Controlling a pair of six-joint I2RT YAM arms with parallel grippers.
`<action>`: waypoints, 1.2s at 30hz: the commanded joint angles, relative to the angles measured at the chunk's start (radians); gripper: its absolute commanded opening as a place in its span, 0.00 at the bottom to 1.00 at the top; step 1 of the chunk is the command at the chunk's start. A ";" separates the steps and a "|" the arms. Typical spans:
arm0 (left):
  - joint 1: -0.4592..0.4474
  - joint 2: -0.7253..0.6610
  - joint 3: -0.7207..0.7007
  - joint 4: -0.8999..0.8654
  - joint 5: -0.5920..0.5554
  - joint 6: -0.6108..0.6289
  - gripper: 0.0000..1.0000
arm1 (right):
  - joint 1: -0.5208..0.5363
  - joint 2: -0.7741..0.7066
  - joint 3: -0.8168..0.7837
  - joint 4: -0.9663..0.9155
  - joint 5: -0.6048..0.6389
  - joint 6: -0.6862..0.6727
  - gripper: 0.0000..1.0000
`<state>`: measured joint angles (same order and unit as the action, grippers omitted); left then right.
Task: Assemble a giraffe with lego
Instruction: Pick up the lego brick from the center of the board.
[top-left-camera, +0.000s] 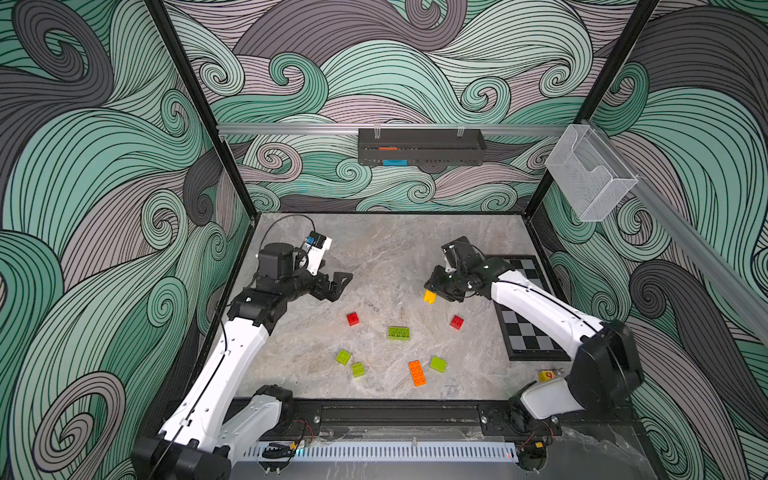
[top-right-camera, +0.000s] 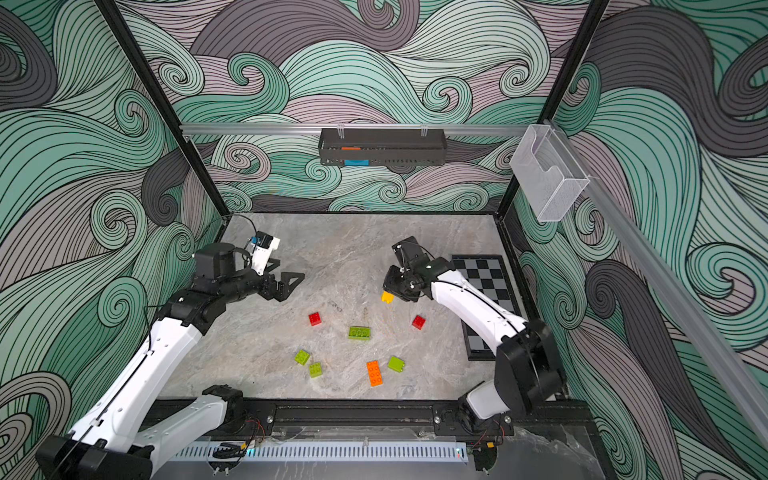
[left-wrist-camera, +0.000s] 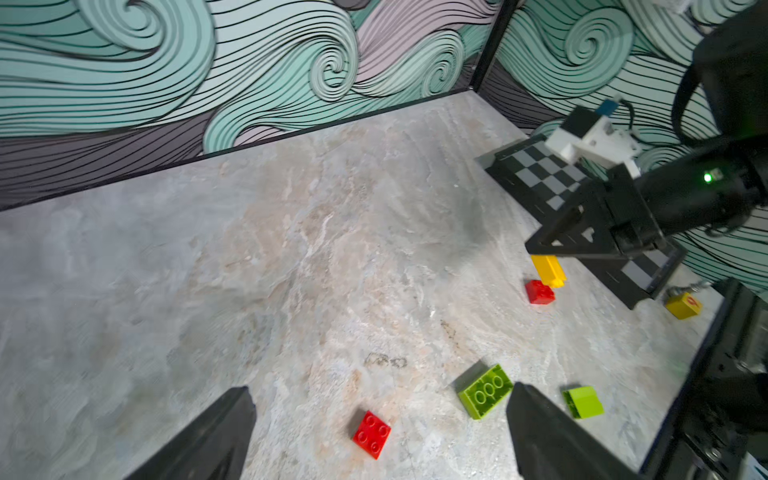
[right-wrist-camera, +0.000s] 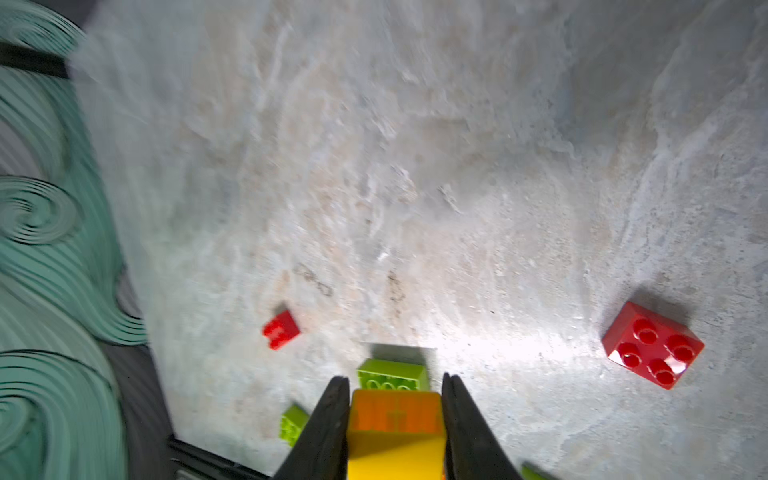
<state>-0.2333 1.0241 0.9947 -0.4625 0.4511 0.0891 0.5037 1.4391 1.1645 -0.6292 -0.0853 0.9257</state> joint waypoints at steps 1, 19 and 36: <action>-0.067 0.095 0.129 -0.042 0.070 -0.003 0.98 | -0.015 -0.088 0.010 0.086 -0.081 0.144 0.30; -0.455 0.466 0.504 -0.103 0.047 -0.068 0.93 | -0.049 -0.269 -0.066 0.280 -0.158 0.400 0.28; -0.497 0.586 0.599 -0.042 -0.011 -0.185 0.66 | -0.047 -0.329 -0.074 0.281 -0.163 0.390 0.27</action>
<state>-0.7246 1.5898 1.5551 -0.5327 0.4515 -0.0582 0.4587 1.1297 1.0920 -0.3679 -0.2390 1.3243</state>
